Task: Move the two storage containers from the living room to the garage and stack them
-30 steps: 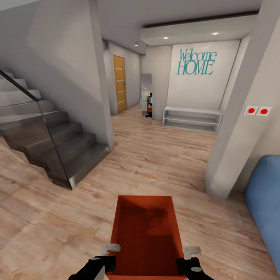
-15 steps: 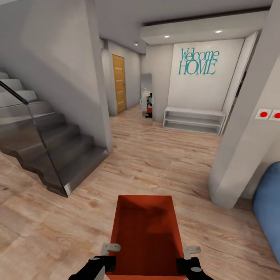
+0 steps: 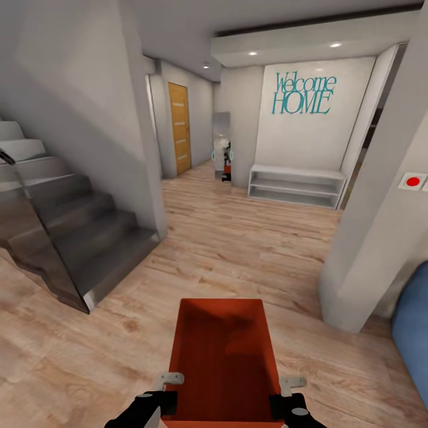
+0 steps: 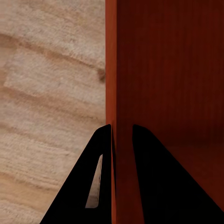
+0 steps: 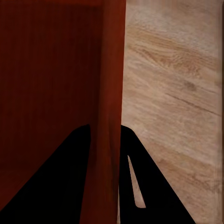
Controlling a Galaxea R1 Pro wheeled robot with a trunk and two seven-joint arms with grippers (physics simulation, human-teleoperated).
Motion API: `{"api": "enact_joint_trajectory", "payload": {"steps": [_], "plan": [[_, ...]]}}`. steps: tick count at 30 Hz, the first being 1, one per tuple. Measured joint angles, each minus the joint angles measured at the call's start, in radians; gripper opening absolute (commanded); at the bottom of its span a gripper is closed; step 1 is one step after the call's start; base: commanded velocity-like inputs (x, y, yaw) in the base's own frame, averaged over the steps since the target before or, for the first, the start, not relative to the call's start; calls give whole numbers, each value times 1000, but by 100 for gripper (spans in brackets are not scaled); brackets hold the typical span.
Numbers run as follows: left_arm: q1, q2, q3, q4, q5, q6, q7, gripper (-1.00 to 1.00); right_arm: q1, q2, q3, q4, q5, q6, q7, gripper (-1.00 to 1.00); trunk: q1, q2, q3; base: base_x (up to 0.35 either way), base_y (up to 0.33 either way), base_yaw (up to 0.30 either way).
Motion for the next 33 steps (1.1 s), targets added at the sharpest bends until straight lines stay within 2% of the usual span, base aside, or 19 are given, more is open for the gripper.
{"api": "enact_joint_trajectory", "payload": {"steps": [33], "plan": [[0, 0, 1, -1, 0, 6, 0, -100, 0, 0, -1, -1, 1, 7, 1, -100, 0, 0, 0, 288, -160, 0]]}}
